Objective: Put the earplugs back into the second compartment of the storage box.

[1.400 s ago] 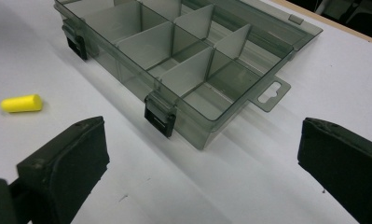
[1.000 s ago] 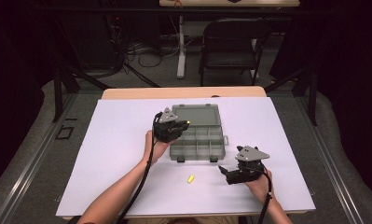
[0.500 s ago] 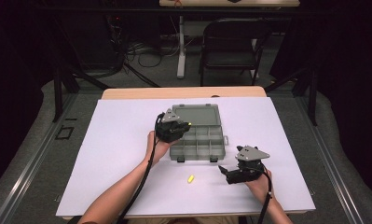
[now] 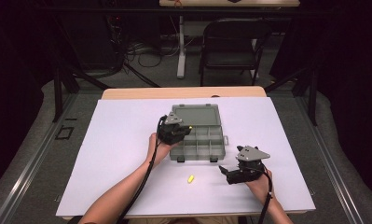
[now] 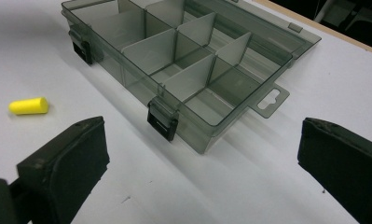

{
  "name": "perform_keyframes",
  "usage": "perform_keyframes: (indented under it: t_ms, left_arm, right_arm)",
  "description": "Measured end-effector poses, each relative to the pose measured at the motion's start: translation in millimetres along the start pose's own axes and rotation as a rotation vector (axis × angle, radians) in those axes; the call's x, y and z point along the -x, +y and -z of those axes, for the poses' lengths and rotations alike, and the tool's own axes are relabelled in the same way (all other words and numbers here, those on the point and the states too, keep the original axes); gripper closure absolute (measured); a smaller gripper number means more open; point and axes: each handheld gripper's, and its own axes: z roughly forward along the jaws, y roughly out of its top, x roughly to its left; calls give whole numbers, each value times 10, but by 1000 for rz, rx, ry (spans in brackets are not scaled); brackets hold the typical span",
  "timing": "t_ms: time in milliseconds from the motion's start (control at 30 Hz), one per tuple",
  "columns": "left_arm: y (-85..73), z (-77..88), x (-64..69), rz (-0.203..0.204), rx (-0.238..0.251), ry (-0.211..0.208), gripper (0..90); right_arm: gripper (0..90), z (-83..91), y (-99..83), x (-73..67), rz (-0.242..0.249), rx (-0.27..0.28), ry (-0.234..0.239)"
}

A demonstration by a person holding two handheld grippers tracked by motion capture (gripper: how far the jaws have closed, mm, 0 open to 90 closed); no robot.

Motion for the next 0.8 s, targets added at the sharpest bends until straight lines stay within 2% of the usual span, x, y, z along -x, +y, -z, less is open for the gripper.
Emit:
perform_keyframes:
  t_ms: [233,333,467,567,700,800]
  left_arm:
    - [-36,-58,-5,-3,-30,-9,794]
    - [-38,-46,-18,-9,-36,-43,699]
    - [-16,30,7,-24,-24,-41,584]
    - [-11,97,-17,-12,-9,-41,526]
    - [-28,200,-29,-13,1,-38,510]
    - [-33,273,-20,-18,5,-24,449]
  right_arm:
    - [9,-16,-7,7,-2,-5,4]
    - [9,-29,-10,1,2,-12,7]
    - [9,-16,-2,-27,20,-13,-1]
    - [9,-11,-2,-18,11,-5,0]
    - [9,-28,-3,-10,7,-16,8]
    - [9,-19,0,-26,10,-10,8]
